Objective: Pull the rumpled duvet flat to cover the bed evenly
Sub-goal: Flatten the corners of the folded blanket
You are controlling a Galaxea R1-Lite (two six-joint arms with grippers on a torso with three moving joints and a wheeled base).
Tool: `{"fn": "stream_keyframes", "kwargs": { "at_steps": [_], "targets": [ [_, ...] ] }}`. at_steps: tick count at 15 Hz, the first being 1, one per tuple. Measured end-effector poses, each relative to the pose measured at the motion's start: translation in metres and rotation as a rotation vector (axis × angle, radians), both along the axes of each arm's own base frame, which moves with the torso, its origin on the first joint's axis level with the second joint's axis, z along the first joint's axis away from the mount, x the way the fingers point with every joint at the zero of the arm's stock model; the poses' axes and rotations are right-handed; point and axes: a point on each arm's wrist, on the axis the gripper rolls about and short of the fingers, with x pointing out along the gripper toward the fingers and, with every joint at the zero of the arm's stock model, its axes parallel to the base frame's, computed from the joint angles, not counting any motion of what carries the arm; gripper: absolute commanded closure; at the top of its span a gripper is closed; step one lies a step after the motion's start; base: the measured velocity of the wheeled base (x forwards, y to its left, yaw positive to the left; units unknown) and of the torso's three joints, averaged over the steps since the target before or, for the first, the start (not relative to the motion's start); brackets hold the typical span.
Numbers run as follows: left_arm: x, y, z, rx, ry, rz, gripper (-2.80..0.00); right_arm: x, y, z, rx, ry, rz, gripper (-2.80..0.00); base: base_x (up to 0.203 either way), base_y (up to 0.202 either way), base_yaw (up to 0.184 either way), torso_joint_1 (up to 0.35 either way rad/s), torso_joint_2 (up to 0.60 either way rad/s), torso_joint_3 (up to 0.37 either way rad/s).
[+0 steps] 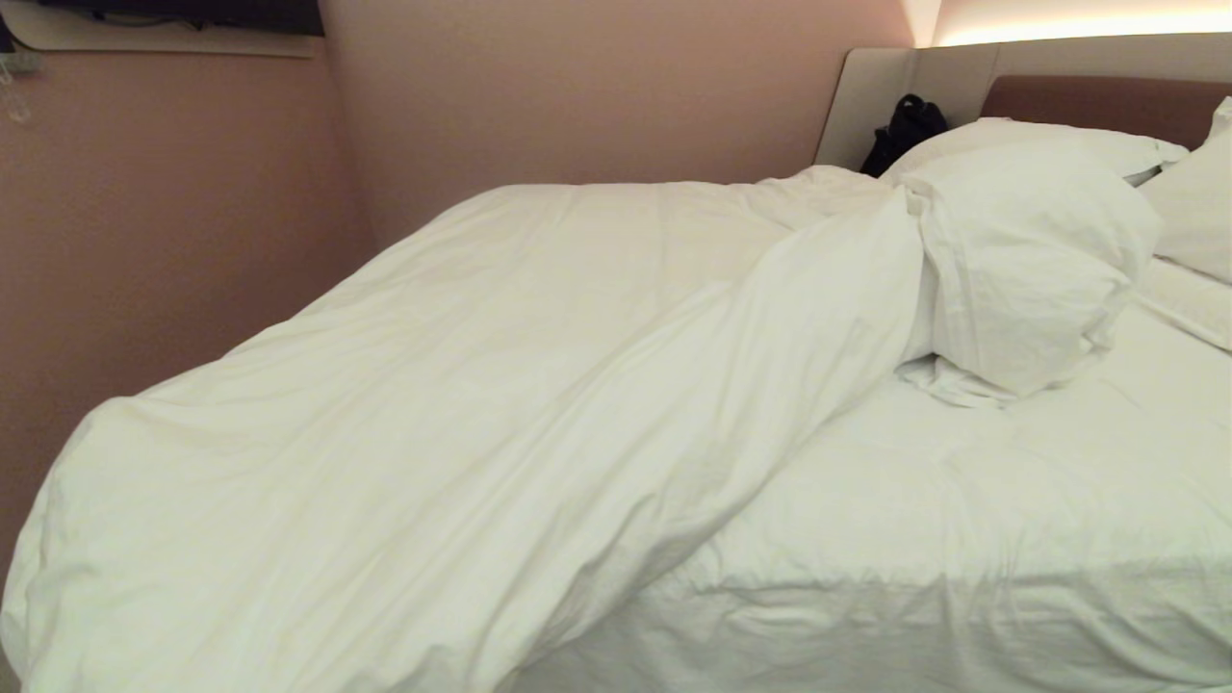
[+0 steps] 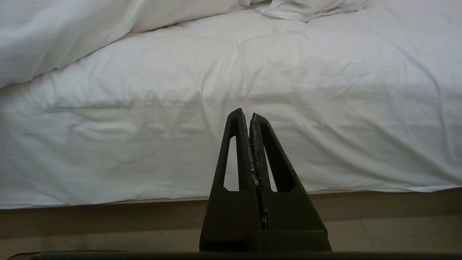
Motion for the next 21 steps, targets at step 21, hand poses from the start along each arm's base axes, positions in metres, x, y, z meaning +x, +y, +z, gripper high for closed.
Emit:
{"fn": "stream_keyframes", "kwargs": {
  "at_steps": [21],
  "targets": [
    [0.105,0.021,-0.091,0.654,0.518,0.430,0.00,0.000,0.000,0.000,0.000,0.000,0.000,0.00,0.000,0.000,0.000,0.000,0.00,0.000]
  ]
}}
